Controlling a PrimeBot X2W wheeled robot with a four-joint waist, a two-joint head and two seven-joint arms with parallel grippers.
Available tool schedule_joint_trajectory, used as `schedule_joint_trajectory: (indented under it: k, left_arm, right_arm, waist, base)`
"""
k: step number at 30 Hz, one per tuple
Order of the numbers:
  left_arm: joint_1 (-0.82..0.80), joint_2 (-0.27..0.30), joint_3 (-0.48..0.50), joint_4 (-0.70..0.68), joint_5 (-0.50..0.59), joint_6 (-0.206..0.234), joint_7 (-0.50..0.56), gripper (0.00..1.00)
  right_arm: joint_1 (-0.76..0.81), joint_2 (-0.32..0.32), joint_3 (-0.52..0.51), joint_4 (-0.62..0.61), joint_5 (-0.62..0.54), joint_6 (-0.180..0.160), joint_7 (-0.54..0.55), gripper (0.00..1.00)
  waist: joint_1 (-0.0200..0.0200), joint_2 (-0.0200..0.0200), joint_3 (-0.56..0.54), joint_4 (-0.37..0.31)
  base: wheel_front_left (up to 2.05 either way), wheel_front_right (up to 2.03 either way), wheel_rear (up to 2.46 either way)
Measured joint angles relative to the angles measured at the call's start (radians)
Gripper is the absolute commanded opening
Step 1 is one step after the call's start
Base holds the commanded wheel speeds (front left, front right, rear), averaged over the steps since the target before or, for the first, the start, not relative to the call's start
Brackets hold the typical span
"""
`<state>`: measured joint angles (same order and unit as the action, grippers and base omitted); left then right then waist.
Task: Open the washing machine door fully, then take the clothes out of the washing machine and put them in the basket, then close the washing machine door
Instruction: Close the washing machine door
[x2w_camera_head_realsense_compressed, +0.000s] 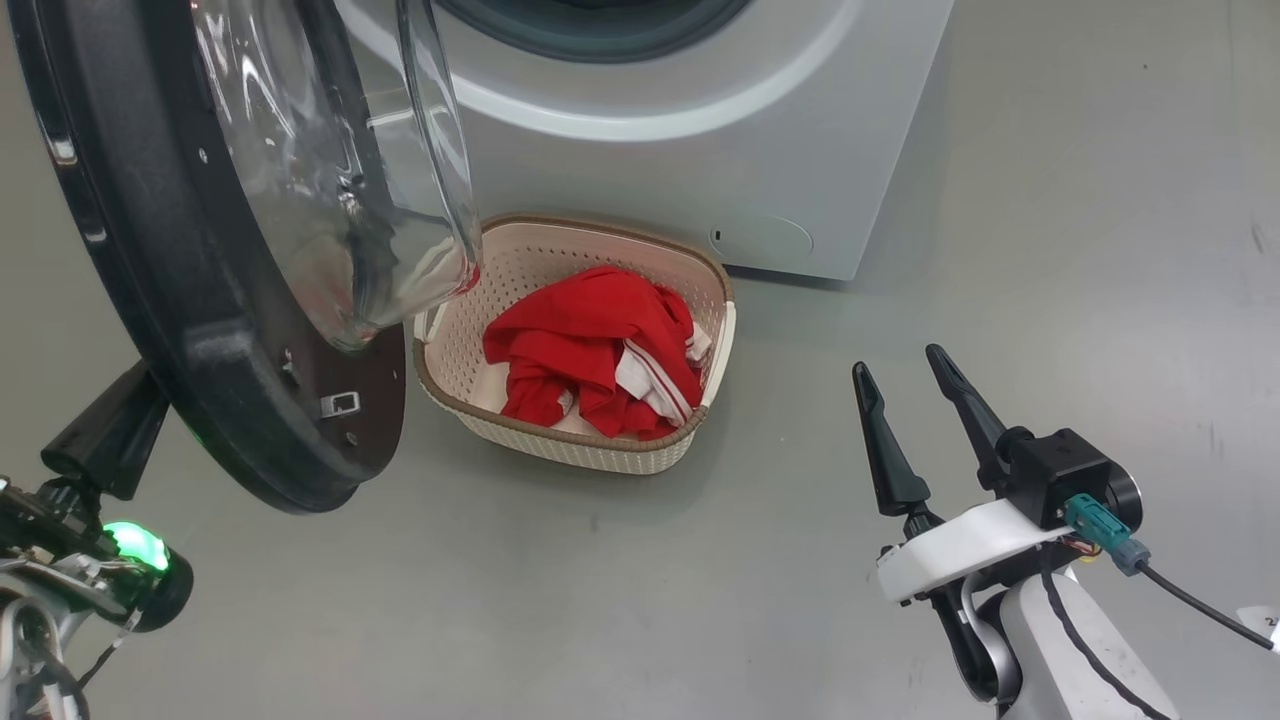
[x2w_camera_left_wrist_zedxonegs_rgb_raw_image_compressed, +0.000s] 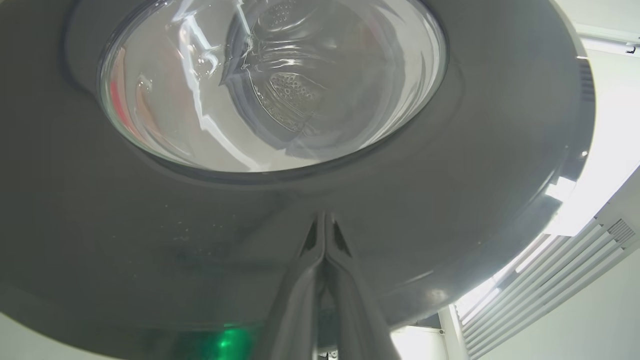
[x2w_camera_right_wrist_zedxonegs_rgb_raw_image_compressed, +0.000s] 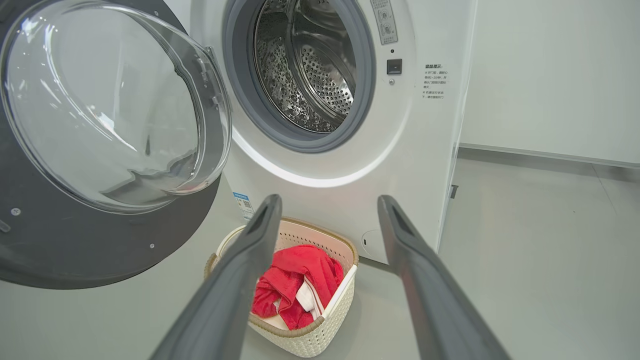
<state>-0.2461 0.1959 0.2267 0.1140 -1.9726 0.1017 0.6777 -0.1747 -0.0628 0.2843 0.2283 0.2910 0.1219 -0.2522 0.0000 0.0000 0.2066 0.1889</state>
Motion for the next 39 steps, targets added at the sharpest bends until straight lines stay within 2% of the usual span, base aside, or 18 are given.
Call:
schedule_joint_trajectory:
  k: [26,39]
  left_arm:
    - [0.032,-0.077,-0.055,-0.081,-0.018,0.009,0.007,0.00]
    - [0.019,-0.093,-0.050,-0.056,0.011,0.009,-0.091,0.00]
  right_arm:
    - [-0.002,0.004,0.007,-0.002,0.014,0.000,0.000,1.00]
    - [-0.002,0.007,0.009,-0.014,0.019,0.000,0.000,1.00]
  waist:
    - [0.0000,0.0000,0.012,-0.188]
    - [0.0000,0.0000,0.029,-0.309]
  base:
    - [0.00,0.00,0.00]
    - [0.00,0.00,0.00]
